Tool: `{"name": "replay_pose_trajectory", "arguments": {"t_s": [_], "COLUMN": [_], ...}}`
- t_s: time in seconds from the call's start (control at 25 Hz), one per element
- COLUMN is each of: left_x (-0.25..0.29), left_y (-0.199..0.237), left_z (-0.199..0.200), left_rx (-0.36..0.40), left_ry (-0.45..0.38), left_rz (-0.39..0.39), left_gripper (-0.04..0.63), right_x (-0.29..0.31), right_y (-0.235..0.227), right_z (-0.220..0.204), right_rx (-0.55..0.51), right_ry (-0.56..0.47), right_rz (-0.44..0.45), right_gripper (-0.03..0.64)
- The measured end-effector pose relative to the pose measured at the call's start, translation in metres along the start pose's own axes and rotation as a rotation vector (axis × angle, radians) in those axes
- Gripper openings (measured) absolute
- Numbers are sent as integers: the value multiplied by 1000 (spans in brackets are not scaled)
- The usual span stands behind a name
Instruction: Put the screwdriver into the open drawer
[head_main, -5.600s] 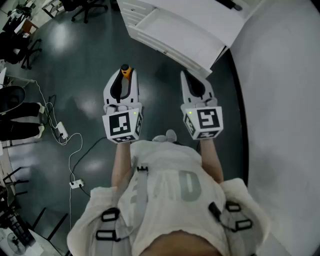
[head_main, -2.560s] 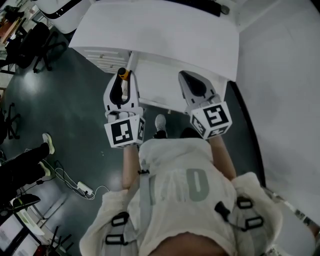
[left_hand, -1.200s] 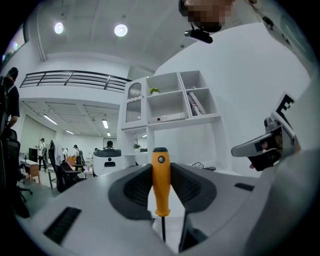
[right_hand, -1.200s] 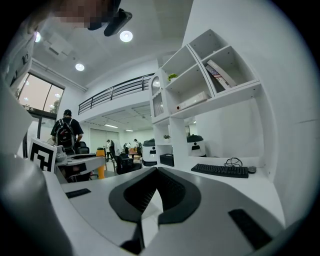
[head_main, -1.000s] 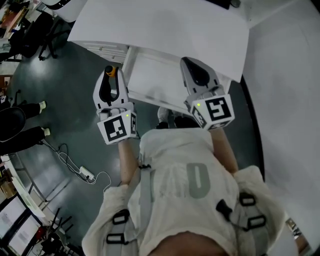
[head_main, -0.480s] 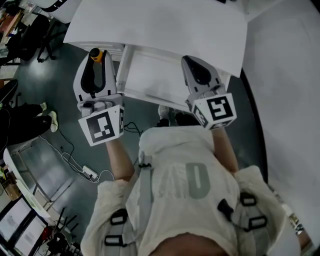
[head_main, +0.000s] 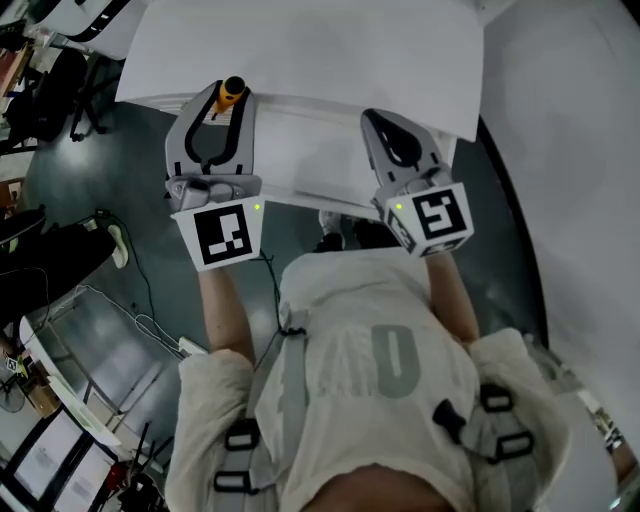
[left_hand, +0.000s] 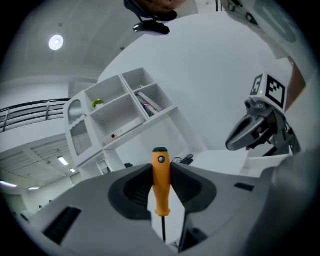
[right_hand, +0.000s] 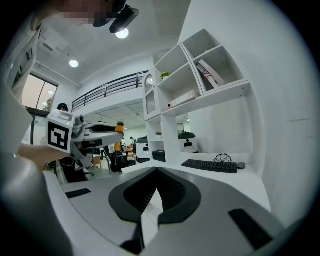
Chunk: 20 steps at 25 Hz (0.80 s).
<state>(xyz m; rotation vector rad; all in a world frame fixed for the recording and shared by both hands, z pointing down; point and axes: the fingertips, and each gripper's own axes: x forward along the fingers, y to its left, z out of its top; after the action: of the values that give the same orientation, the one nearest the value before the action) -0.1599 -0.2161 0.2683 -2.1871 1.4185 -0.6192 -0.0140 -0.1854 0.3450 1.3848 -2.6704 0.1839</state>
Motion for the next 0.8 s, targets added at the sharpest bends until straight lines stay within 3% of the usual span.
{"name": "replay_pose_trajectory", "arguments": {"t_s": [0.16,0.52,0.8], "left_x": [25,53,71], "left_y": [-34,-110,-171], "left_z": [-17,-72,-113], "left_rx": [12,126,165], "left_ry": [19,144,225], "left_rz": [-84,-322,-497], "left_gripper": [114,114,114], "right_x": [-7,-13,-22], "right_y": [-9,-9,-19], "right_z": [-2,-11,-22], "right_rx": [0,26,24], "right_ry": [16,77,119], "right_rz": [-16,-31,-59], "right_gripper": [5,5,5]}}
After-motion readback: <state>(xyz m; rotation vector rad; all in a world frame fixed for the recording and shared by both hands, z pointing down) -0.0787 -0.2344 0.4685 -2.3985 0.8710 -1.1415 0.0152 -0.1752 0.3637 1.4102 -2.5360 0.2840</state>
